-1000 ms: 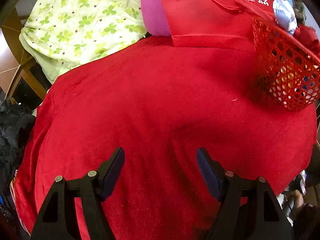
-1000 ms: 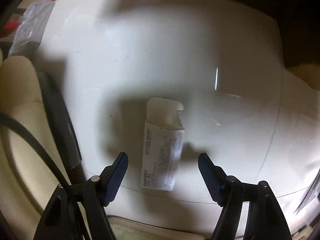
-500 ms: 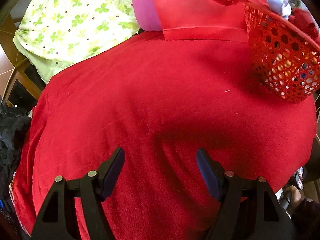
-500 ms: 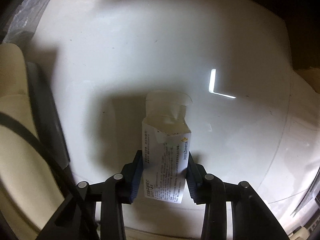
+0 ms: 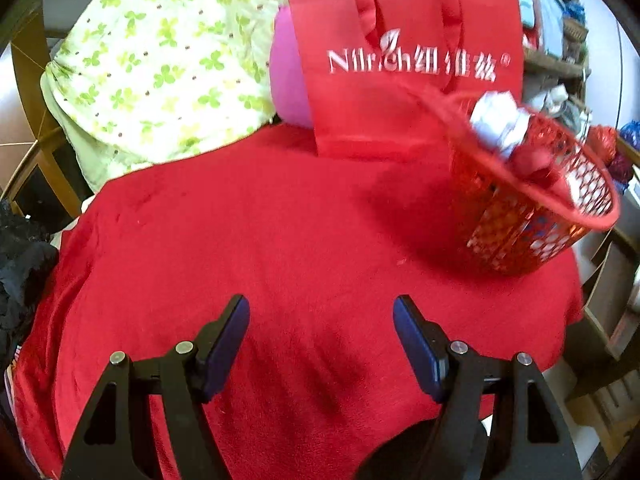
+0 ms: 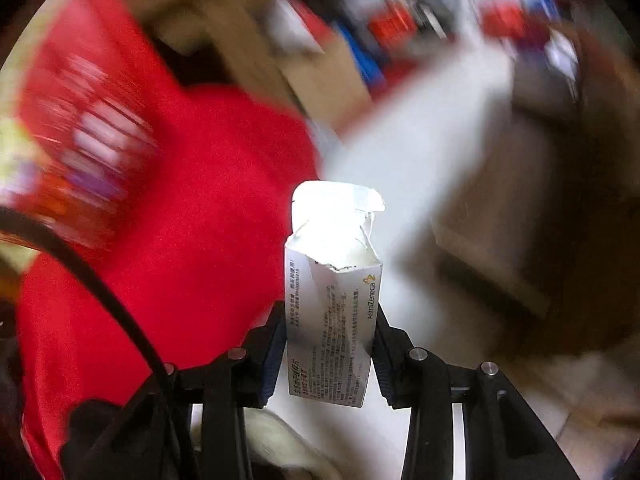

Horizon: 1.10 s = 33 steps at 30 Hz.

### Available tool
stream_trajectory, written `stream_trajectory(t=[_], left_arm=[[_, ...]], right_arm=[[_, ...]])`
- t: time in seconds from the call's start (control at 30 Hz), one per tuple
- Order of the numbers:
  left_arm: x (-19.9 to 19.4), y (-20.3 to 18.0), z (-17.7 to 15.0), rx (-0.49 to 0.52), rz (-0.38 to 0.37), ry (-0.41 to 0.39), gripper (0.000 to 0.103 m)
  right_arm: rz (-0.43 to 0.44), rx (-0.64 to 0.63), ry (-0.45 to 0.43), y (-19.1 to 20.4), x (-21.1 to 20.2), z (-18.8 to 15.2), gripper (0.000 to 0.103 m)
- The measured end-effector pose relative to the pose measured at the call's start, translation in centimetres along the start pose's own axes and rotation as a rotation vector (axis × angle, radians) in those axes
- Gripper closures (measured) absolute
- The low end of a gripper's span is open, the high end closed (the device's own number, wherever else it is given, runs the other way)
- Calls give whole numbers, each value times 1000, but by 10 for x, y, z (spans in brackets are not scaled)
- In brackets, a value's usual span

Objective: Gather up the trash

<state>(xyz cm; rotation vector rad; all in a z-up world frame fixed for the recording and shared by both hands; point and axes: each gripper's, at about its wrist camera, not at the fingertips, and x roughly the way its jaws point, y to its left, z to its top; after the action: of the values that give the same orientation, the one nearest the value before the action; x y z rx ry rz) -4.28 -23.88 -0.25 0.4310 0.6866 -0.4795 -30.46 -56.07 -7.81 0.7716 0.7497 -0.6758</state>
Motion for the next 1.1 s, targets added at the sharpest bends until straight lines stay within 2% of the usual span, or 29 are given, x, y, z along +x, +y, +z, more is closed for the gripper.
stream_trajectory(t=[0.07, 0.2, 0.27, 0.37, 0.4, 0.43, 0.47, 0.57, 0.63, 0.77, 0.87, 1.03, 1.1], left_arm=[[-14, 2, 7, -1, -4, -39, 28], [-41, 8, 19, -4, 5, -103, 26], [-52, 12, 22, -13, 17, -128, 24], [-68, 24, 22, -36, 36, -162, 24], [-73, 27, 22, -44, 43, -171, 24], [-74, 30, 21, -50, 49, -176, 24], [-79, 34, 21, -56, 57, -184, 24], [-89, 40, 19, -70, 79, -201, 24], [-97, 45, 17, -83, 87, -212, 23], [-114, 52, 13, -112, 105, -241, 17], [-129, 56, 11, -126, 121, -270, 16], [-157, 58, 10, -135, 142, -317, 12], [-169, 58, 10, -143, 154, -337, 8]], right_arm=[[95, -73, -126, 34, -55, 33, 61], [292, -177, -308, 113, -115, 72, 61], [334, -211, -353, 147, -115, 73, 61], [337, -226, -356, 198, -106, 85, 57], [324, -227, -353, 207, -98, 87, 43], [311, -230, -334, 215, -75, 90, 37], [323, -232, -316, 227, -65, 92, 37], [282, -254, -328, 239, -49, 80, 37], [314, -259, -345, 224, -51, 61, 37], [376, -318, -409, 222, -94, 34, 37], [411, -380, -475, 230, -130, 13, 37], [508, -448, -499, 232, -181, -22, 37], [518, -473, -510, 234, -195, -34, 37]])
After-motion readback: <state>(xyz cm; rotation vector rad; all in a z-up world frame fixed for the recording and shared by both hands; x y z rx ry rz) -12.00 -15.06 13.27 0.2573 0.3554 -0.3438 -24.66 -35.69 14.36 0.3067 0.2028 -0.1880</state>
